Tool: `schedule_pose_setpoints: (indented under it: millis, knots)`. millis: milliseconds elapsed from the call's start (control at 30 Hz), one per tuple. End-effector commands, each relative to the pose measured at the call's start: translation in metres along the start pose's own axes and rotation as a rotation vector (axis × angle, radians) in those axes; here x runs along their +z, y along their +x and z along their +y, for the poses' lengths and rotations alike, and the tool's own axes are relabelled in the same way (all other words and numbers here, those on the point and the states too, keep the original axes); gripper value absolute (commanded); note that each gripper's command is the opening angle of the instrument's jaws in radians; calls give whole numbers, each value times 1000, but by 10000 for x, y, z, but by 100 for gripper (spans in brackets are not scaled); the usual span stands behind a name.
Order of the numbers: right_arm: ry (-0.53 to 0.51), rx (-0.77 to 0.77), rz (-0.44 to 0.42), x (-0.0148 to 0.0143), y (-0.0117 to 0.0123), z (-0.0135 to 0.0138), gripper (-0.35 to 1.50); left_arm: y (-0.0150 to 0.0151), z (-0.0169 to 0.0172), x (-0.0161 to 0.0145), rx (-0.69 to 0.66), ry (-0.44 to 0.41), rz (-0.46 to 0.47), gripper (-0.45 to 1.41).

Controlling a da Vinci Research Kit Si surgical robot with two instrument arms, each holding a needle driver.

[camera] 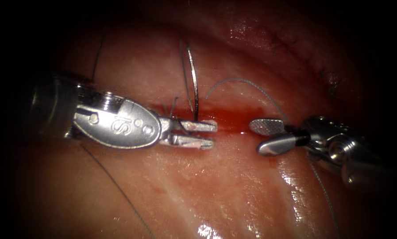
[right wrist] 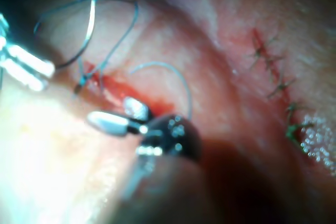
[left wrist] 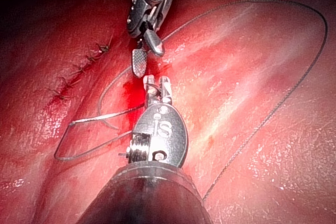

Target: Wound Closure

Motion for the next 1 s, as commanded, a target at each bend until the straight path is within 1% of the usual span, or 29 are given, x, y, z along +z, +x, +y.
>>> schedule_pose_setpoints:
  millis: [33, 67, 100, 133, 167, 200, 267, 300, 333, 400, 533, 633, 700, 800, 867, 1000]
  knots:
    - [-12, 29, 9, 12, 5, 2, 64, -7, 10, 11, 4, 3, -16, -45]
    - [-31, 45, 20, 15, 8, 0, 59, -10, 13, 15, 2, 9, -32, -45]
    - [-79, 48, 20, 21, 13, -2, 46, -15, 16, 24, 32, 30, -77, -45]
    - [-79, 48, 20, 21, 13, -2, 46, -15, 16, 24, 32, 30, -77, -45]
    - [-153, 52, -11, 32, 19, -6, 44, -20, 17, 33, 73, 53, -112, -45]
    - [-153, 52, -11, 32, 19, -6, 44, -20, 17, 33, 73, 53, -112, -45]
    - [-213, 36, -29, 42, 22, -8, 44, -21, 17, 36, 92, 73, -143, -45]
    - [-213, 36, -29, 42, 22, -8, 44, -21, 17, 36, 92, 73, -143, -45]
    - [-257, 25, -34, 46, 22, -7, 44, -21, 17, 36, 104, 83, -160, -45]
    - [-269, 19, -34, 48, 22, -6, 44, -21, 17, 36, 112, 89, -171, -45]
    - [-344, -11, -13, 58, 27, 2, 51, -21, 17, 36, 149, 103, -204, -45]
    - [-359, -37, -8, 67, 28, 8, 74, -19, 18, 36, 177, 108, -220, -45]
    - [-352, -41, -16, 75, 28, 10, 74, -16, 21, 36, 191, 108, -223, -45]
    - [-345, -47, -22, 80, 27, 11, 76, -12, 21, 35, 200, 102, -216, -45]
    - [-339, -48, -24, 83, 26, 12, 81, -10, 22, 36, 205, 98, -209, -45]
    - [-323, -69, -42, 87, 20, 12, 81, -9, 22, 37, 222, 97, -211, -45]
